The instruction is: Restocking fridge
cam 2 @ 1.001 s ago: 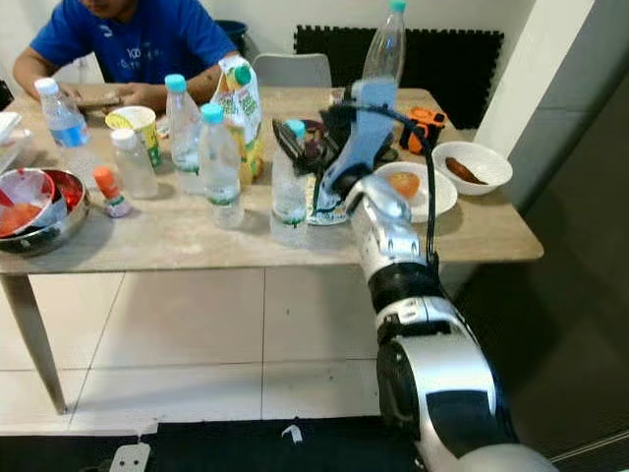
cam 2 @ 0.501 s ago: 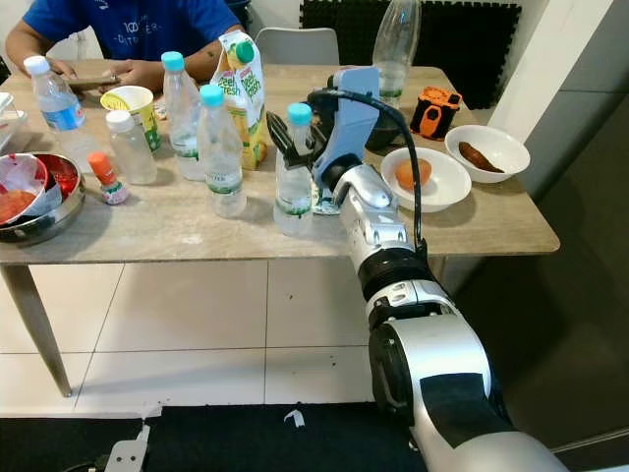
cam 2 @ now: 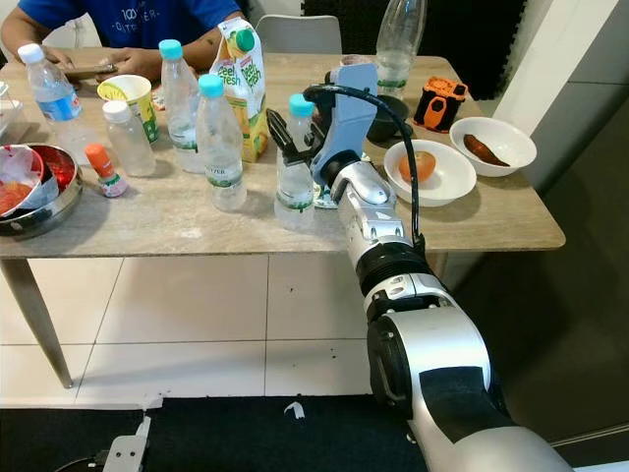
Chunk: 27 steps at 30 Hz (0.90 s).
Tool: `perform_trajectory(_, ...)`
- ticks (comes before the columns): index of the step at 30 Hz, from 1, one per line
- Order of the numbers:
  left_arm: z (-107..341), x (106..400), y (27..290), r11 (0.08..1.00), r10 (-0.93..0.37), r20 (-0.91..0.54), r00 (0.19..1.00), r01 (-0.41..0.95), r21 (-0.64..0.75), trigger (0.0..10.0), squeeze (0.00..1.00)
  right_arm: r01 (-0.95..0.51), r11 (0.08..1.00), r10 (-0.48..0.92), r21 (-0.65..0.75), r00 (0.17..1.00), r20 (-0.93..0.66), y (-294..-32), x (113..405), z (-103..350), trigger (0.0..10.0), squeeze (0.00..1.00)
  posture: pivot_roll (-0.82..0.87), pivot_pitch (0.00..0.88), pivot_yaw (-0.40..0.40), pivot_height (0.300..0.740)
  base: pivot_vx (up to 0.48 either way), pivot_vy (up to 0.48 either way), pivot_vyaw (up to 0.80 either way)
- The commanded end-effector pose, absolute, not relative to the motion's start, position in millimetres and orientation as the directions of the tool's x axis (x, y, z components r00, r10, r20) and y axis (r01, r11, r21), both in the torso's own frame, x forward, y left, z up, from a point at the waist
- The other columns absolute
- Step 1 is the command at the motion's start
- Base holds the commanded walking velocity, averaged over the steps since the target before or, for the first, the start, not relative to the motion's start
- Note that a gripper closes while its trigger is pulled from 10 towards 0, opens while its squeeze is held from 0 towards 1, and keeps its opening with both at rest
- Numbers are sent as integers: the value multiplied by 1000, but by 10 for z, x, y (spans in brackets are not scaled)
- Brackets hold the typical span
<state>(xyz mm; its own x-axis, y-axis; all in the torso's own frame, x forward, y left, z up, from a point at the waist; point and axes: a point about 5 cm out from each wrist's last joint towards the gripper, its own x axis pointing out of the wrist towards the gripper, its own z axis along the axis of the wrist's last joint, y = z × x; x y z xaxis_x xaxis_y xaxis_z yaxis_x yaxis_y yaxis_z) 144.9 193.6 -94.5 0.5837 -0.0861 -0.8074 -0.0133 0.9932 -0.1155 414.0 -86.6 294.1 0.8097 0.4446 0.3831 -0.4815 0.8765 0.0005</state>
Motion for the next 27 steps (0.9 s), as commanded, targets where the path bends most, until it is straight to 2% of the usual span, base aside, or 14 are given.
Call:
perform_trajectory(1,-1135,918,1855,990,-108,-904,414,-36,-135,10000,0,-489,872,439,33,809,391,-842,4144,2943,10000,0,23,248,-61,740,0,0,0)
perform_trajectory(15,-1133,936,1833,989,-114,-901,418,-34,-141,10000,0,-489,872,435,24,797,418,-807,4144,3080,10000,0,20,241,-64,740,0,0,0)
perform_trajectory(16,-1133,941,1824,989,-116,-901,419,-34,-143,10000,0,-488,873,438,18,797,416,-806,4144,3083,7294,0,20,240,-64,740,0,0,0)
perform_trajectory(17,-1133,941,1824,989,-116,-901,419,-34,-143,10000,0,-488,873,438,18,797,416,-806,4144,3083,7294,0,20,240,-64,740,0,0,0)
perform_trajectory(18,-1133,947,1815,989,-117,-900,420,-35,-145,10000,0,-484,875,438,8,799,412,-809,4146,3083,0,0,18,238,-64,740,0,0,0)
perform_trajectory(27,-1129,974,1795,989,-119,-899,422,-32,-146,10000,0,-469,883,439,-23,807,395,-831,4155,3086,0,0,13,223,-67,740,0,0,0)
